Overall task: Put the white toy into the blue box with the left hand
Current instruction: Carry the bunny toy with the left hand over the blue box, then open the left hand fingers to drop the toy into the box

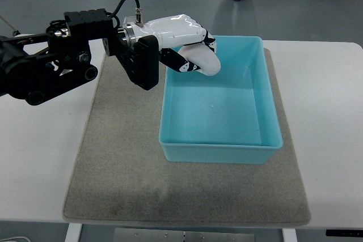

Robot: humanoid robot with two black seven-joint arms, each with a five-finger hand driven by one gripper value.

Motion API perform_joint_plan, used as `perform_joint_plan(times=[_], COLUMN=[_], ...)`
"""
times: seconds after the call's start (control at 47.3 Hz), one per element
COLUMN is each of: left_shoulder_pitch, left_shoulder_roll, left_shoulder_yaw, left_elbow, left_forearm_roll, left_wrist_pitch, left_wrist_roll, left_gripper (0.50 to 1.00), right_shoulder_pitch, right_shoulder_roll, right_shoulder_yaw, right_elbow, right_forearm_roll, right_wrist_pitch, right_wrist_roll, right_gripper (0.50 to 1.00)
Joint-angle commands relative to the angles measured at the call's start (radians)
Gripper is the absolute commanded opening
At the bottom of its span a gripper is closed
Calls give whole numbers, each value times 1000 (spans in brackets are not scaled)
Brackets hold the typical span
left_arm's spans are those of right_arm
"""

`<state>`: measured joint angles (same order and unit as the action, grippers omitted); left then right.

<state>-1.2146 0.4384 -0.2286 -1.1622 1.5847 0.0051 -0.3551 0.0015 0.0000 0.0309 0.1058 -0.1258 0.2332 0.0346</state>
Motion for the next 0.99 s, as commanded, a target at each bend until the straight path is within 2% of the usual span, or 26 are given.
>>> perform_joint_plan(times=[0.0,0.169,0.38,0.444,0.549,0.592,0.634,0.655,0.697,0.718,0.824,0.972], left_shoulder_pitch=[4,20,23,23,23,23,23,23,21,21,20,18], left_shoulder_roll=[-30,-95,-116,-116,-118,-118,-118,-118,-118,-118,-116,-112], left_shoulder_yaw=[18,26,58,61,63,63,63,63,63,63,61,61], left_elbow=[30,71,88,87,88,88,88,88,87,87,84,84], left_forearm_roll=[-2,-8,-18,-18,-20,-20,-22,-22,-22,-23,-31,-141], left_wrist_pitch=[1,4,6,6,6,10,16,18,22,27,33,29], left_wrist_roll=[1,1,1,1,1,1,1,1,1,1,1,1], left_gripper=[500,500,501,561,739,773,776,795,874,891,951,951], right_shoulder_pitch=[0,0,0,0,0,0,0,0,0,0,0,0], right_shoulder_roll=[0,0,0,0,0,0,0,0,0,0,0,0], right_shoulder_yaw=[0,0,0,0,0,0,0,0,0,0,0,1], right_elbow=[0,0,0,0,0,0,0,0,0,0,0,0], right_forearm_roll=[0,0,0,0,0,0,0,0,0,0,0,0], right_wrist_pitch=[0,0,0,0,0,0,0,0,0,0,0,0], right_wrist_roll=[-1,-1,1,-1,1,1,1,-1,1,1,-1,1], right_gripper=[936,936,936,936,936,936,936,936,936,936,936,936])
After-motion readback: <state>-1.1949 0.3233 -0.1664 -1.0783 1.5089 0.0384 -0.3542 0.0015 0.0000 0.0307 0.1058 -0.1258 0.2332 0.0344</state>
